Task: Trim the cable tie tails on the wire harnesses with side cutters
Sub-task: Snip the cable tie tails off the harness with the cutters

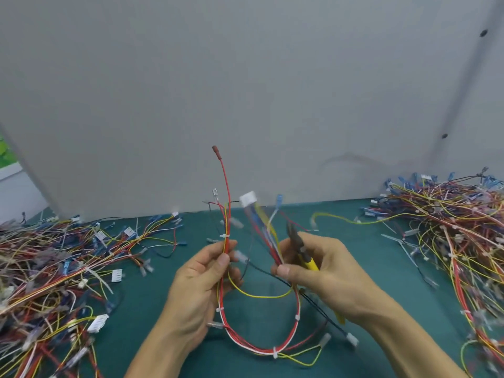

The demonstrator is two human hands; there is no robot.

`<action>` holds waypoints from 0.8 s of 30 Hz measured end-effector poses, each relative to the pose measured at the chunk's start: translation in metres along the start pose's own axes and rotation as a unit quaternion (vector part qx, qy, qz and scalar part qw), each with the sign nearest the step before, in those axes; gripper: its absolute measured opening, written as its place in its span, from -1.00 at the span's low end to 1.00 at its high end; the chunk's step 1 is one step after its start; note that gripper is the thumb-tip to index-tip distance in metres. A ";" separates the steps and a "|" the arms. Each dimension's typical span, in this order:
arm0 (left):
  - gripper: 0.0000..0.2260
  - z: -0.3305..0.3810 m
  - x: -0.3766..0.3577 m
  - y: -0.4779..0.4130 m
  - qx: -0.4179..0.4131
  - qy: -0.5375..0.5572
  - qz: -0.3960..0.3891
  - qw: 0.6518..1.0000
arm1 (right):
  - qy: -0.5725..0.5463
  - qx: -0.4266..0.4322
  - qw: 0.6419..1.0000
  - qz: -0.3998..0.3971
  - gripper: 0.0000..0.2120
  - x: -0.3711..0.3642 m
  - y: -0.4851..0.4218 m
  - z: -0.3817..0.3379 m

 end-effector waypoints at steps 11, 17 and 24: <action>-0.80 0.002 0.002 0.000 -0.004 0.006 0.019 1.000 | -0.007 -0.053 0.992 0.114 -0.90 -0.001 0.000 -0.002; -0.87 0.002 0.012 -0.004 -0.001 0.020 0.086 0.996 | -0.263 -0.233 0.886 0.303 -0.80 0.021 0.006 0.026; -0.88 -0.001 0.009 -0.004 0.014 0.013 0.092 0.996 | -0.307 -0.251 0.858 0.327 -0.78 0.028 0.007 0.033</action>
Point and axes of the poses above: each hand's wrist, its own y-axis away from the middle knuckle, its own x-axis out of the back of the hand, z = x × y, the point moved 5 cm from there along -y, towards the middle knuckle, and after that the axes turned 6 degrees about x, right-handed, at the moved point
